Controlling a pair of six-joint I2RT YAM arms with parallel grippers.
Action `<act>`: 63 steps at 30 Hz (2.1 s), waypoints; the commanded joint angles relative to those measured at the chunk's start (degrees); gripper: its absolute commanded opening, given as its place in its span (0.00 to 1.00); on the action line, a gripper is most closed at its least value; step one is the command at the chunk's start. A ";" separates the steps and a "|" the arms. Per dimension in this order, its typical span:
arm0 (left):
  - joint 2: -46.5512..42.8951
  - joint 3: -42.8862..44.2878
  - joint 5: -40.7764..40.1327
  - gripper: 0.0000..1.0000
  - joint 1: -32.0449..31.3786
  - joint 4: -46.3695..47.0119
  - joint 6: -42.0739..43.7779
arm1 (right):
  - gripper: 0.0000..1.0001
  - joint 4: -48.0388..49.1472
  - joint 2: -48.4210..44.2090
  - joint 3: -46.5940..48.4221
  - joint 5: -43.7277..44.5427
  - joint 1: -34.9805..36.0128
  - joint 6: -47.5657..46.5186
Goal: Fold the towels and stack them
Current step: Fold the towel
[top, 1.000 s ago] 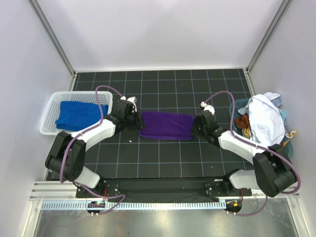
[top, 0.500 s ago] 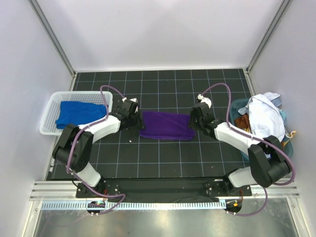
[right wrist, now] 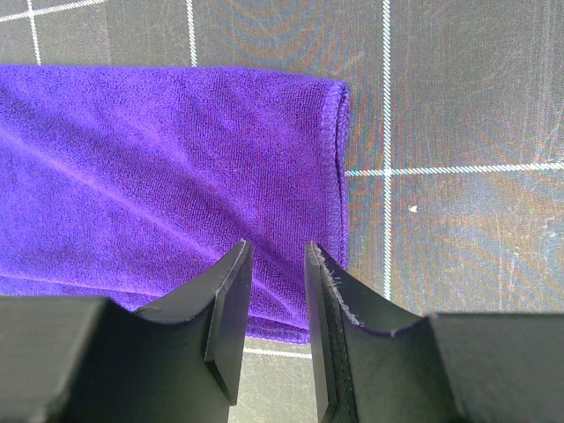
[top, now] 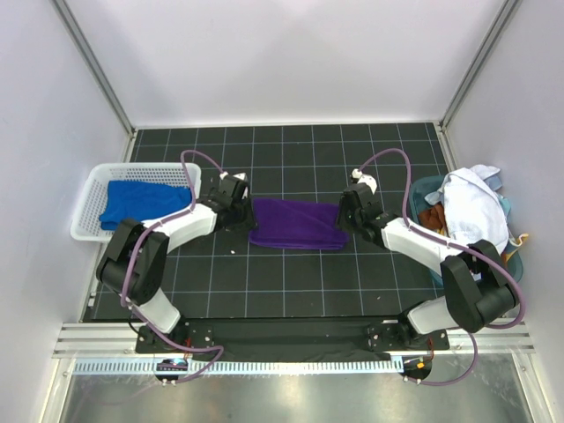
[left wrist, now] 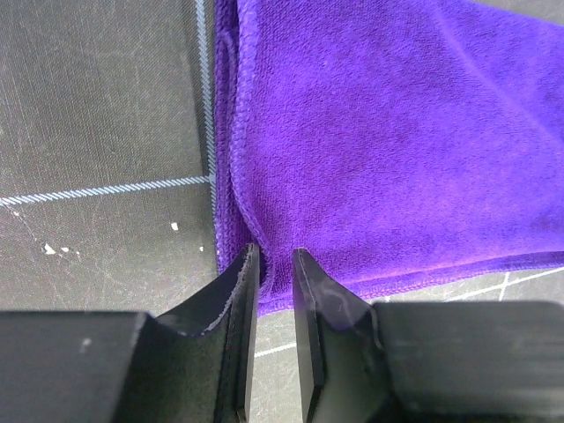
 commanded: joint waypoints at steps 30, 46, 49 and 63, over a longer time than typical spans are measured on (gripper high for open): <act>-8.08 -5.44 6.18 0.00 -0.05 7.49 4.06 | 0.38 -2.80 16.29 17.42 2.64 -1.60 -2.36; -6.94 -7.73 1.96 0.00 2.85 8.03 4.50 | 0.36 -1.31 22.81 17.86 1.06 -5.03 -2.71; -5.81 -7.11 1.78 0.00 2.94 6.72 4.68 | 0.36 -1.66 22.98 18.04 1.23 -5.29 -3.15; -5.97 -4.65 2.05 0.24 2.94 2.84 3.97 | 0.39 -6.22 16.67 21.11 1.23 -5.38 -5.26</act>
